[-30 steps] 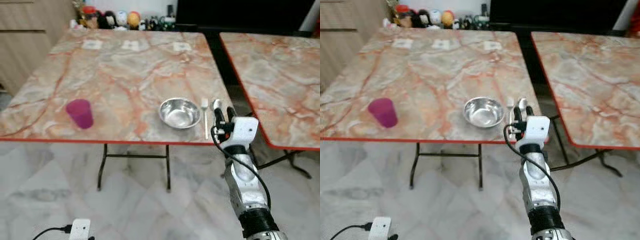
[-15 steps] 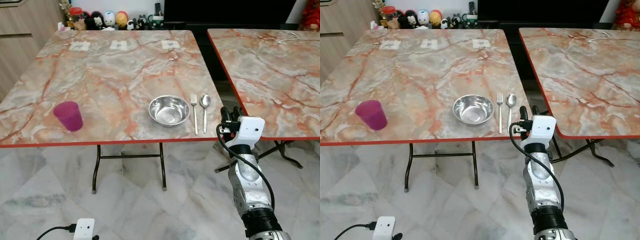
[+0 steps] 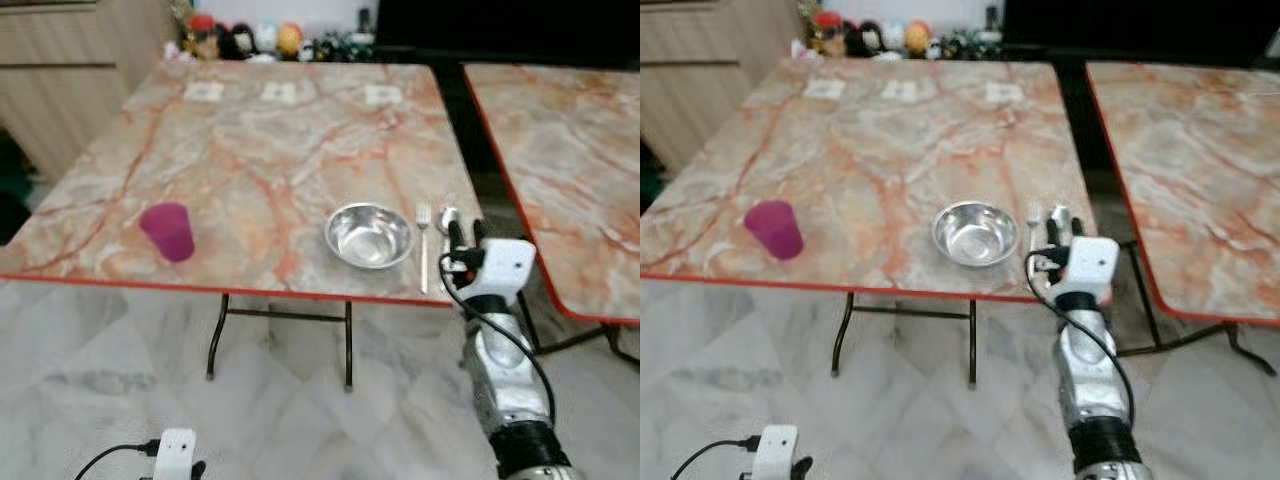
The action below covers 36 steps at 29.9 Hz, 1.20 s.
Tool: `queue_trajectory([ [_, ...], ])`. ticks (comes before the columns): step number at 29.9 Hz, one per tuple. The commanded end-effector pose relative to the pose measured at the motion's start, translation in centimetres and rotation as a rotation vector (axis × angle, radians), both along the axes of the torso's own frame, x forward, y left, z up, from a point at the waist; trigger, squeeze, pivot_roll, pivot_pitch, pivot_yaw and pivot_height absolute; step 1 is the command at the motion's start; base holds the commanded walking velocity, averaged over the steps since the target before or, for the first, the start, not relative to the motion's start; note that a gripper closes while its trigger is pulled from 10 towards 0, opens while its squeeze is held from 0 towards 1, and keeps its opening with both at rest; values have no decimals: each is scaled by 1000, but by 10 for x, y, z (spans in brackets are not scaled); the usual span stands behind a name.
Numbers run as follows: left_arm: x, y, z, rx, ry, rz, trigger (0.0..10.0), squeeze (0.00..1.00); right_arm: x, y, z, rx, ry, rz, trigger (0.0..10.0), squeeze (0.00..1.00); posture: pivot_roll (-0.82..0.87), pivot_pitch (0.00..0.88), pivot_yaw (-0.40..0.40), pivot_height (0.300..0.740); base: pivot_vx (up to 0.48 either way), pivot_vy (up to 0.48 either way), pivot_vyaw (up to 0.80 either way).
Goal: Setting the table
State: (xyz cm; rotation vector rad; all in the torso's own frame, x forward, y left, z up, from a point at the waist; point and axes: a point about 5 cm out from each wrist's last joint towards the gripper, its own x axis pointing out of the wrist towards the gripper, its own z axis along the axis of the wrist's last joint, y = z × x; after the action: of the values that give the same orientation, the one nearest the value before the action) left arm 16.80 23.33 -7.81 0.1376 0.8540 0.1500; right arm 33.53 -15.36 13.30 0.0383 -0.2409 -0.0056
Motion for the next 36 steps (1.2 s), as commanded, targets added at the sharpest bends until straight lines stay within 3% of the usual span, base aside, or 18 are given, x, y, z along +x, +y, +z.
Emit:
queue_trajectory([
  [1,4,-4,1,-13,-12,-2,10000,0,-3,-13,-5,-3,17,-37,10000,0,-17,80,-16,740,274,0,0],
  [7,5,-5,1,-14,-9,-9,10000,0,-2,-13,-6,0,30,-39,10000,0,-16,75,-16,740,0,0,0],
  [12,5,-5,1,-13,-10,-11,10000,0,2,-18,-7,74,71,-76,10000,0,-16,73,-16,740,0,0,0],
  [16,6,-5,1,-12,-10,-12,10000,0,9,-17,-12,124,157,-82,10000,0,-14,74,-15,740,0,0,0],
  [17,6,-5,1,-13,-11,-11,10000,0,13,-18,-20,175,236,-105,10000,0,-17,76,-14,740,0,0,0],
  [18,6,-5,1,-13,-10,-12,10000,0,14,-19,-23,195,268,-119,10000,169,-19,76,-14,740,0,0,0],
  [20,6,-5,1,-13,-9,-13,10000,0,16,-20,-26,213,297,-132,10000,169,-19,78,-13,740,0,0,0],
  [21,6,-6,1,-13,-10,-12,10000,0,21,-18,-32,221,369,-122,10000,1000,-13,79,-14,740,0,0,0],
  [23,6,-6,1,-14,-10,-12,10000,0,23,-18,-32,221,382,-124,10000,1000,-11,80,-13,740,0,0,0],
  [24,6,-5,1,-13,-9,-11,10000,0,26,-14,-36,227,438,-102,10000,976,-12,80,-14,740,0,0,0],
  [25,6,-5,1,-14,-9,-10,10000,0,28,-11,-38,241,473,-78,10000,494,-11,79,-13,740,0,0,0],
  [26,6,-5,1,-14,-9,-10,10000,0,29,-10,-38,246,481,-74,10000,494,-11,79,-13,740,0,0,0],
  [27,6,-5,1,-14,-10,-10,10000,0,30,-8,-37,233,486,-61,10000,0,-7,81,-13,740,0,0,0],
  [36,4,-4,0,-13,-8,-4,10000,0,42,-6,-24,190,482,-75,10000,0,5,84,-17,740,0,0,0],
])
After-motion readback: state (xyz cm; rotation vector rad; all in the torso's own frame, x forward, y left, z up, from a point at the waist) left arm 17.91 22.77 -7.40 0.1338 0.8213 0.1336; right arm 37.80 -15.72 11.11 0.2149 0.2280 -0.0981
